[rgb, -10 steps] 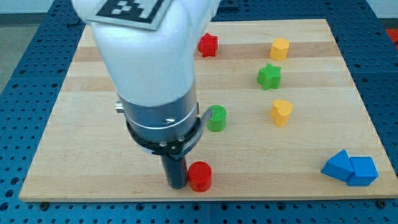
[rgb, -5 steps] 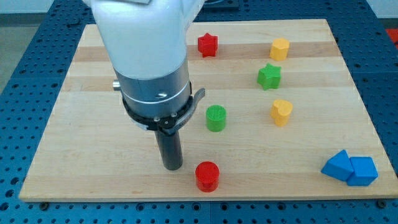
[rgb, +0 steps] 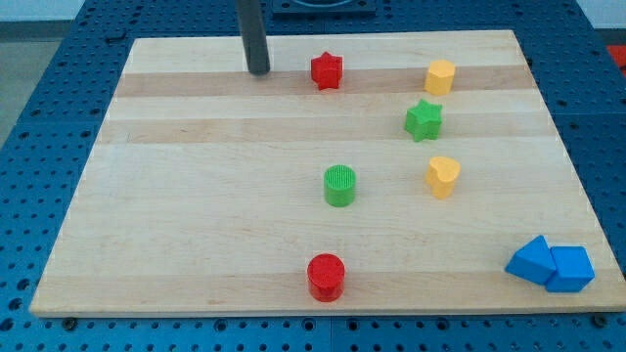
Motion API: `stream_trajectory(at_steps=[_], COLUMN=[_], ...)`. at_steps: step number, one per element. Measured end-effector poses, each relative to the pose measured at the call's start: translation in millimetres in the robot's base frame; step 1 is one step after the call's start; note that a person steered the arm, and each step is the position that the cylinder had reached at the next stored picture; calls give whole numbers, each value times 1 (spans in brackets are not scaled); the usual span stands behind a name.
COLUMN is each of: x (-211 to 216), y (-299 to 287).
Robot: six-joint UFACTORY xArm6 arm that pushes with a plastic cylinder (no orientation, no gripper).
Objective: Push the red star closer to the green circle
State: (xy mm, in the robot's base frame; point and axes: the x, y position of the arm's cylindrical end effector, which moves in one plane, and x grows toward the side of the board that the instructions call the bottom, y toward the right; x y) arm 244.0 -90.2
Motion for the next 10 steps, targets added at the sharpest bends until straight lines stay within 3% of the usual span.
stream_trajectory(at_steps=[2,4,7,8,10], x=[-11,24,146,151,160], y=[99,85,89,89,33])
